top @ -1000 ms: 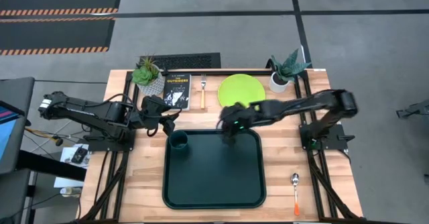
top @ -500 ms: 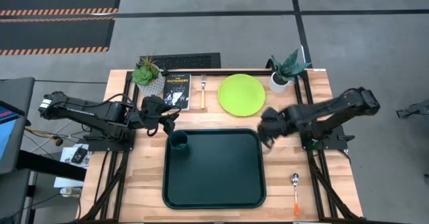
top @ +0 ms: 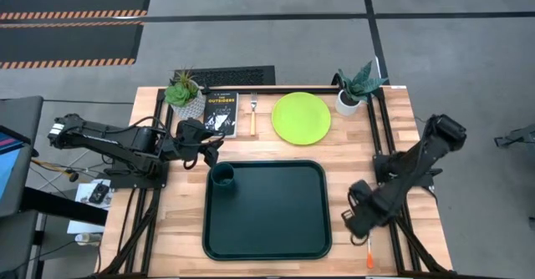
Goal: Pick and place plate/cup/fork/spoon on tray
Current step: Put the spoon onto the black tray
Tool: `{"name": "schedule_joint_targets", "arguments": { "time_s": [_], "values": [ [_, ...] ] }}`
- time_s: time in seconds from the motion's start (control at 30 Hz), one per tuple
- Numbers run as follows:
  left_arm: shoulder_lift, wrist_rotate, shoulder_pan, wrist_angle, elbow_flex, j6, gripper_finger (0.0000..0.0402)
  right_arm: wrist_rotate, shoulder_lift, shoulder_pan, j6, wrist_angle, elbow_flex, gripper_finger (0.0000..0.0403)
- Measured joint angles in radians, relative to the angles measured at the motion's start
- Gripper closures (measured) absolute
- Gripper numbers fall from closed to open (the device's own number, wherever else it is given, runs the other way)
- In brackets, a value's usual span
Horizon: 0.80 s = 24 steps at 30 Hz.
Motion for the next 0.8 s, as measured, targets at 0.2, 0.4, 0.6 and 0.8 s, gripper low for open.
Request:
{"name": "schedule_joint_targets", "arguments": {
  "time_s": [0.2,0.4,0.6,0.8],
  "values": [
    [0.0,-0.002,0.0,0.021,0.0,0.016,0.0173,-0.075,0.068,0.132,0.22,0.083,0.0,0.0201],
    [0.0,-0.002,0.0,0.027,0.0,0.029,0.0173,-0.121,0.102,0.209,0.376,0.218,0.0,0.018],
    [0.0,-0.004,0.0,0.026,0.0,0.044,0.0173,-0.11,0.142,0.225,0.42,0.235,0.0,0.0183],
    [0.0,-0.005,0.0,0.025,0.0,0.044,0.0173,-0.105,0.185,0.203,0.416,0.381,-0.044,0.0184]
  ]
}}
